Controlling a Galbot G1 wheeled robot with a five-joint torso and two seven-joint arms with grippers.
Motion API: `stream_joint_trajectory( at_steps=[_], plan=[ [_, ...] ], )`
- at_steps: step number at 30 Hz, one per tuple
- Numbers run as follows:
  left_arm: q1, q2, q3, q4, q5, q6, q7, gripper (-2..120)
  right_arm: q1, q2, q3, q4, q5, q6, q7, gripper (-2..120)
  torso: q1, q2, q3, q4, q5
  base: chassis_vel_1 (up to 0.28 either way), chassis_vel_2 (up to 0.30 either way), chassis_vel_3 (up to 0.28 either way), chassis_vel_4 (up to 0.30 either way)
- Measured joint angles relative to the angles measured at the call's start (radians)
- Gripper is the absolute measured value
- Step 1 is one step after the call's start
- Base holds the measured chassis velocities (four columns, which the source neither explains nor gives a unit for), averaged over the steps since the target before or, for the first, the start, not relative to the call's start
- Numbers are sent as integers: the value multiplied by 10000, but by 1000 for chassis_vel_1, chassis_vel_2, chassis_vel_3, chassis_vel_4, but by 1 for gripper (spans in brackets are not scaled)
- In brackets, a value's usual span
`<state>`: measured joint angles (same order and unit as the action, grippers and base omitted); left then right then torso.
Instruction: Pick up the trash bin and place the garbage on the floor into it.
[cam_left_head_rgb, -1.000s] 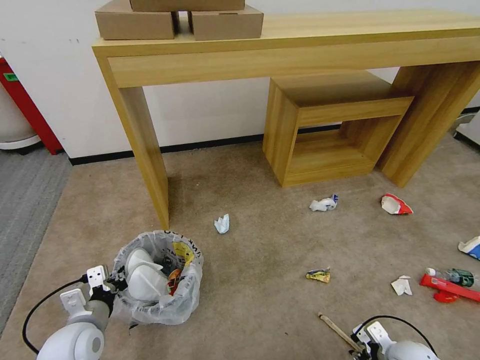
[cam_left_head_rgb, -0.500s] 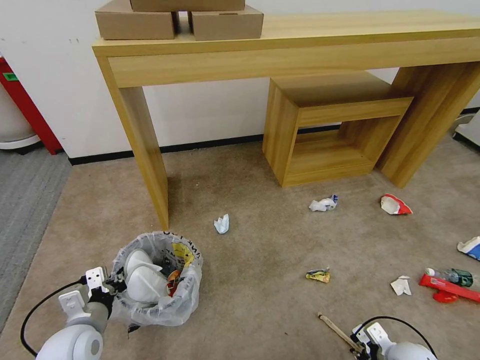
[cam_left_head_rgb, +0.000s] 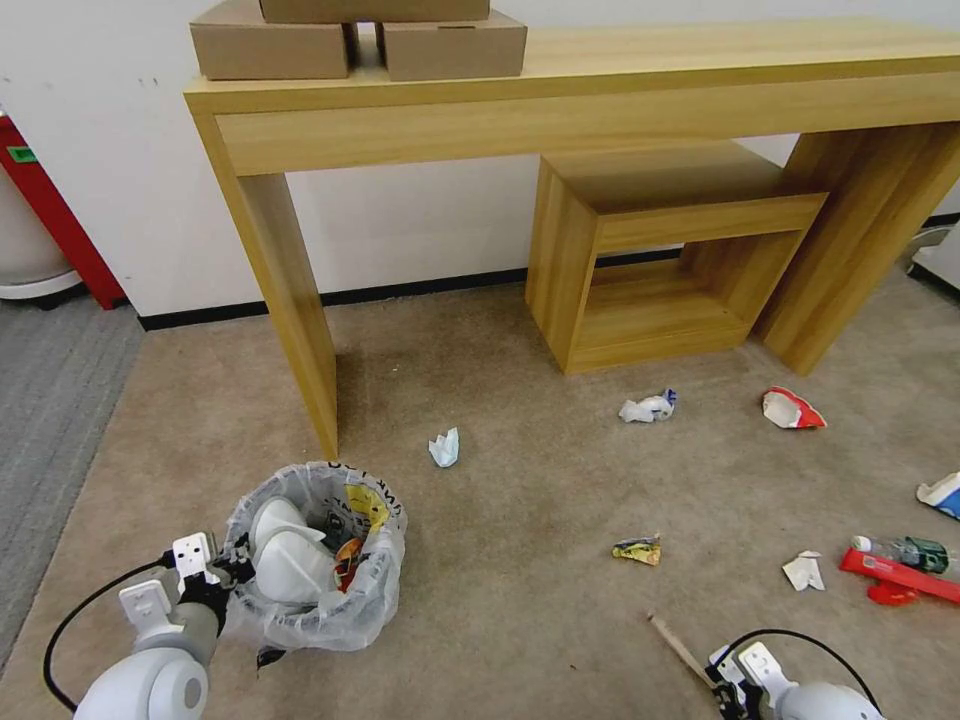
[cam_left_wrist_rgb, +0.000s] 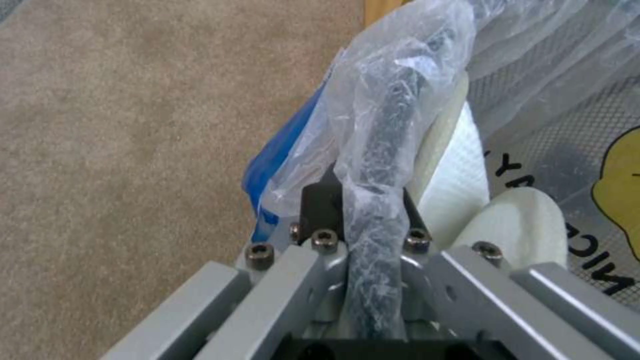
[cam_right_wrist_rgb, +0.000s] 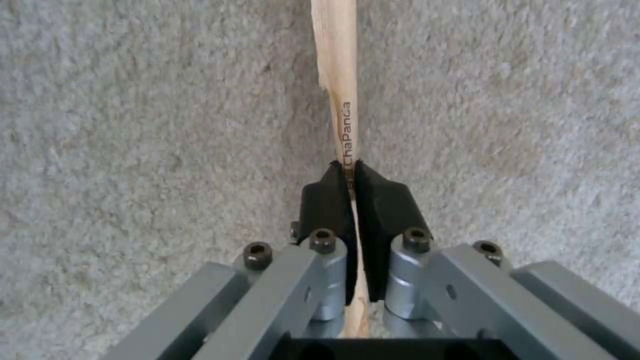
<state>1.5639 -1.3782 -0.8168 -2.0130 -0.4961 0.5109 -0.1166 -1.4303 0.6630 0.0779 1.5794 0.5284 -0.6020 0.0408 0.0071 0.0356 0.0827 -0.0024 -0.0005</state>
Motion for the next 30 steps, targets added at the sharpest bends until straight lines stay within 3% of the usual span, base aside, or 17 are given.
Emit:
stream_joint_trajectory(
  at_steps=[7,11,22,25,30],
  plan=[
    [0,40,-12,-1,-17,0,-6,1,-52,51,54,-54,-35,224,-1,1,0,0,0,-2,0,0,0,0,0],
    [15,66,-29,-2,-32,7,-12,1,-115,-36,453,264,209,875,-43,0,0,0,0,-2,-1,0,0,0,0],
    [45,91,9,-67,-47,53,-18,1,-20,-662,1733,2347,1217,2537,-588,0,0,0,0,-1,-3,0,0,0,0],
    [93,102,54,-179,-112,119,-46,1,259,-963,2196,3279,1636,3365,-941,0,0,0,1,-1,-3,0,0,0,0],
    [117,117,79,-267,-187,208,-88,1,739,-1179,2241,3939,1785,4198,-1178,0,0,0,0,-1,-2,0,0,0,0]
  ],
)
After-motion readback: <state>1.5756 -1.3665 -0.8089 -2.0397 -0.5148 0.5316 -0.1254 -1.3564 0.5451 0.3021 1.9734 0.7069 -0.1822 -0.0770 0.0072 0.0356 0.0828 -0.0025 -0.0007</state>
